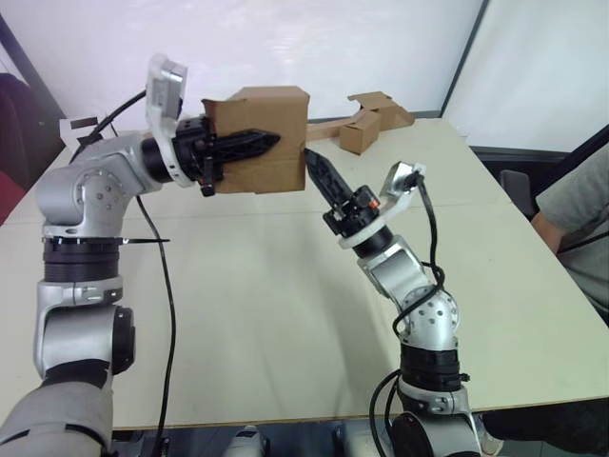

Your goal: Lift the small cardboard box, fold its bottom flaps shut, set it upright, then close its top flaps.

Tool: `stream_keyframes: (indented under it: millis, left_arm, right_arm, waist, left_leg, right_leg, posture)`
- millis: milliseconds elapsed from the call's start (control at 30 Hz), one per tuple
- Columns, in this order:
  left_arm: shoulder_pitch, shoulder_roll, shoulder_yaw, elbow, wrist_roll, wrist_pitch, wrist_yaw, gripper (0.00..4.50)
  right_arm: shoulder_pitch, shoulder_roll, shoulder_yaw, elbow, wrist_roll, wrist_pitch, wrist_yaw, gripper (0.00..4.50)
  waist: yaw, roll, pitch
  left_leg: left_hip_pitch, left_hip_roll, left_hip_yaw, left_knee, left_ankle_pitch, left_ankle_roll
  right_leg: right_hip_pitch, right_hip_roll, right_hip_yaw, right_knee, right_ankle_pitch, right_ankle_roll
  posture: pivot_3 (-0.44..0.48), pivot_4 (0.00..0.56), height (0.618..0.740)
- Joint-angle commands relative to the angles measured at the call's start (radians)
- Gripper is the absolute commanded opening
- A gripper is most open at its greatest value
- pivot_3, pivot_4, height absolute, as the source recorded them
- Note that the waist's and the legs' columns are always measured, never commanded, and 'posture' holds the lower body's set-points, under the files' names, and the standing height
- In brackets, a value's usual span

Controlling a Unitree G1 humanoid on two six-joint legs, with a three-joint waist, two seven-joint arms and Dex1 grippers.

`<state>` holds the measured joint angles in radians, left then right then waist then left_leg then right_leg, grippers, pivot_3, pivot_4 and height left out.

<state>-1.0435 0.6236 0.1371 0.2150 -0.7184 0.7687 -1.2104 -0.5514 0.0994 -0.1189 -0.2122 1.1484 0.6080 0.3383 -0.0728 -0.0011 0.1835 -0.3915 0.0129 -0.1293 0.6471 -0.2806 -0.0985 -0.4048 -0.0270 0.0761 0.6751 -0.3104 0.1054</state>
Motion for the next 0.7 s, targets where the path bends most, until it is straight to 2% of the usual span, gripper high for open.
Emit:
stream_keyframes:
  millis: [33, 367, 400, 433, 467, 500, 700]
  left_arm:
    - [-0.007, 0.005, 0.017, -0.016, -0.003, -0.018, 0.008, 0.0]
    - [-0.01, 0.002, 0.023, -0.004, -0.01, -0.018, 0.014, 0.0]
    - [-0.008, 0.001, 0.023, -0.006, -0.01, -0.018, 0.014, 0.0]
    - [-0.008, 0.0, 0.022, -0.007, -0.011, -0.018, 0.015, 0.0]
    - [-0.007, -0.001, 0.022, -0.007, -0.012, -0.018, 0.015, 0.0]
    - [-0.008, -0.002, 0.022, -0.007, -0.012, -0.018, 0.015, 0.0]
    - [-0.006, -0.007, 0.019, -0.011, -0.014, -0.013, 0.014, 0.0]
  right_arm:
    - [0.006, -0.015, 0.046, -0.052, 0.003, 0.029, 0.02, 0.77]
    - [0.015, -0.13, -0.068, -0.007, 0.022, 0.009, 0.044, 0.77]
    - [0.014, -0.13, -0.069, -0.004, 0.017, 0.005, 0.042, 0.49]
    - [0.013, -0.129, -0.07, -0.002, 0.015, 0.003, 0.042, 0.49]
    - [0.011, -0.127, -0.069, 0.001, 0.01, -0.001, 0.042, 0.15]
    - [0.009, -0.124, -0.067, 0.004, 0.005, -0.004, 0.042, 0.04]
    - [-0.004, -0.111, -0.009, 0.008, -0.057, -0.013, 0.056, 0.04]
  waist:
    - [0.0, 0.0, 0.0]
    - [0.001, 0.0, 0.0]
    - [0.001, 0.0, 0.0]
    - [0.0, 0.0, 0.0]
    - [0.0, 0.0, 0.0]
    - [-0.001, 0.0, 0.0]
    - [-0.001, 0.0, 0.0]
  left_leg:
    - [0.0, 0.0, 0.0, 0.0, 0.0, 0.0]
    - [0.0, 0.0, 0.0, 0.0, 0.0, 0.001]
    - [0.0, 0.0, 0.0, 0.0, -0.001, 0.001]
    - [0.0, 0.0, 0.0, 0.0, -0.001, 0.001]
    - [0.0, 0.0, 0.0, 0.0, -0.001, 0.001]
    - [0.0, 0.0, 0.0, 0.0, -0.001, 0.001]
    - [0.0, 0.0, 0.0, 0.0, 0.0, 0.001]
  right_leg:
    - [0.0, 0.0, 0.0, 0.0, 0.0, 0.0]
    - [0.0, 0.0, 0.0, 0.0, 0.0, 0.0]
    - [0.0, 0.0, 0.0, 0.0, 0.0, 0.0]
    - [0.0, 0.0, 0.0, 0.0, 0.0, 0.0]
    - [0.0, 0.0, 0.0, 0.0, 0.0, 0.0]
    - [0.0, 0.0, 0.0, 0.0, 0.0, 0.0]
    - [0.0, 0.0, 0.0, 0.0, 0.0, 0.0]
  posture:
    - [0.0, 0.15, 0.74]
    - [0.0, 0.15, 0.74]
    - [0.0, 0.15, 0.74]
    - [0.0, 0.15, 0.74]
    - [0.0, 0.15, 0.74]
    - [0.0, 0.15, 0.74]
    - [0.0, 0.15, 0.74]
